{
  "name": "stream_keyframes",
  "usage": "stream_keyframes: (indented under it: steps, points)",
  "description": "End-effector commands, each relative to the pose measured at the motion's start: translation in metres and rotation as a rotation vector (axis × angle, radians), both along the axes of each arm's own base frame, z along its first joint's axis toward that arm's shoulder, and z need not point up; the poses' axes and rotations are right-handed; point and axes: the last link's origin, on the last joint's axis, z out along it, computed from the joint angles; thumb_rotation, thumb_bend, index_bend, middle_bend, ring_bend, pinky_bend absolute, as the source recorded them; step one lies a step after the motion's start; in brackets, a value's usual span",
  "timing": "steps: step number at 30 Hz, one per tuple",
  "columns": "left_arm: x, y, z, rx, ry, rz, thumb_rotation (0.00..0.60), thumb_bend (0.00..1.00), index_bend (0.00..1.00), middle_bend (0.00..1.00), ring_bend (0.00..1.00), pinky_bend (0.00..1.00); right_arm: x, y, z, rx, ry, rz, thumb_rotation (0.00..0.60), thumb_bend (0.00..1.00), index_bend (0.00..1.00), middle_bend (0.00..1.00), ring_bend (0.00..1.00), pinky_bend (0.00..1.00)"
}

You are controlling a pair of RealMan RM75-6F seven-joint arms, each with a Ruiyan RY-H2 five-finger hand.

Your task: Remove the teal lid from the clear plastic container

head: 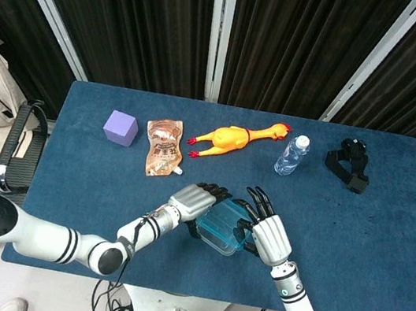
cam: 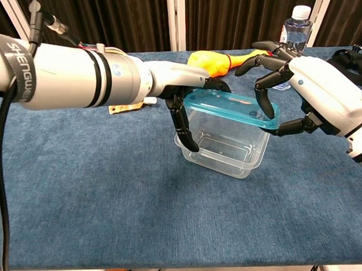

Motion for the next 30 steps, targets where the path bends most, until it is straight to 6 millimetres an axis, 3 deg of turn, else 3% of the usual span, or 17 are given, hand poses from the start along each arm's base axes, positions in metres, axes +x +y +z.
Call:
stream_keyframes:
  steps: [1,14,23,30]
  points:
    - [-0.002,0.002,0.002,0.011,-0.001,0.006,0.600,0.01,0.01,0.00,0.00,0.10,0.000,-0.001,0.002,-0.006,-0.002,0.000,0.600,0.68,0.79,0.26,0.04,0.00]
    - [-0.035,0.024,0.035,0.145,-0.008,0.079,0.600,0.01,0.01,0.00,0.00,0.08,-0.021,-0.006,0.028,-0.056,0.059,-0.035,0.600,0.69,0.79,0.26,0.04,0.00]
    - [-0.089,0.032,0.077,0.305,-0.013,0.152,0.600,0.01,0.01,0.00,0.00,0.07,-0.053,-0.024,0.054,-0.087,0.131,-0.164,0.600,0.68,0.78,0.25,0.04,0.00]
    - [-0.142,0.023,0.110,0.431,-0.014,0.216,0.600,0.01,0.01,0.00,0.00,0.07,-0.071,-0.036,0.059,-0.061,0.239,-0.273,0.600,0.52,0.67,0.18,0.01,0.00]
